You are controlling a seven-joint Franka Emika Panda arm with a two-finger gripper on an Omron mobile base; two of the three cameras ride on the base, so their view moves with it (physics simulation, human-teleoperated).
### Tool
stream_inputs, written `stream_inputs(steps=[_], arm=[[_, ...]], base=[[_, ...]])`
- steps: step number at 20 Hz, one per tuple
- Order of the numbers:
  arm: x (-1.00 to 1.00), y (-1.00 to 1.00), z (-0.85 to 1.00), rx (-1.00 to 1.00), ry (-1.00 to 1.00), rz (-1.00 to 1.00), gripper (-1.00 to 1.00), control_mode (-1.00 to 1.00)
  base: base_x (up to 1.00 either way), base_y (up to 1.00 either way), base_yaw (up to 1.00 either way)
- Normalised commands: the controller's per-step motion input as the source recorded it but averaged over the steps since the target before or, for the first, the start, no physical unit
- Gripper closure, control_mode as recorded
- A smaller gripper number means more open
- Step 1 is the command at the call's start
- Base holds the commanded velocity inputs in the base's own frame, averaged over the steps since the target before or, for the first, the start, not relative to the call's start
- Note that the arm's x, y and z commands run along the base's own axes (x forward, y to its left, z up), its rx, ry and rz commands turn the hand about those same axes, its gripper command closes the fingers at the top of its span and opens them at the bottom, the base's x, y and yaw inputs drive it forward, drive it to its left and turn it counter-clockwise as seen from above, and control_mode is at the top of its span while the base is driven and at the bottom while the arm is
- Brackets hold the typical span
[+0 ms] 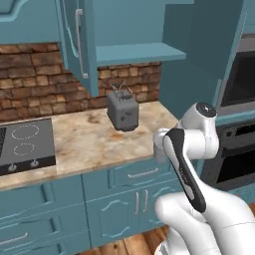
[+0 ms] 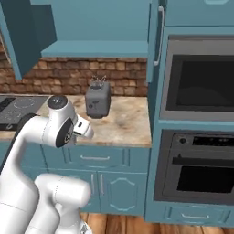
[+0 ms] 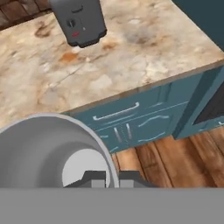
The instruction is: Move the glass cup from next to the sink to the open cabinet. Then, move the bowl with the lime to the fridge to clear the area for faucet cleaning.
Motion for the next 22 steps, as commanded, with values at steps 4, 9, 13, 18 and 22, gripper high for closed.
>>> stream_inputs(steps=[4, 9, 13, 18, 22], arm=[[0.0, 0.0, 0.0, 0.0, 0.0, 0.0, 1.0, 1.0], [0.0, 0.0, 0.0, 0.0, 0.0, 0.0, 1.0, 1.0], [0.0, 0.0, 0.0, 0.0, 0.0, 0.0, 1.0, 1.0], [0.04, 0.0, 0.48, 0.0, 0.0, -0.01, 1.0, -1.0], [-0.45, -0.05, 1.0, 0.04, -0.17, -0.02, 1.0, -1.0]], base=[[0.91, -0.08, 0.15], [1.0, 0.0, 0.01], [0.84, 0.0, 0.0], [0.25, 0.0, -0.01], [0.0, 0.0, 0.0]])
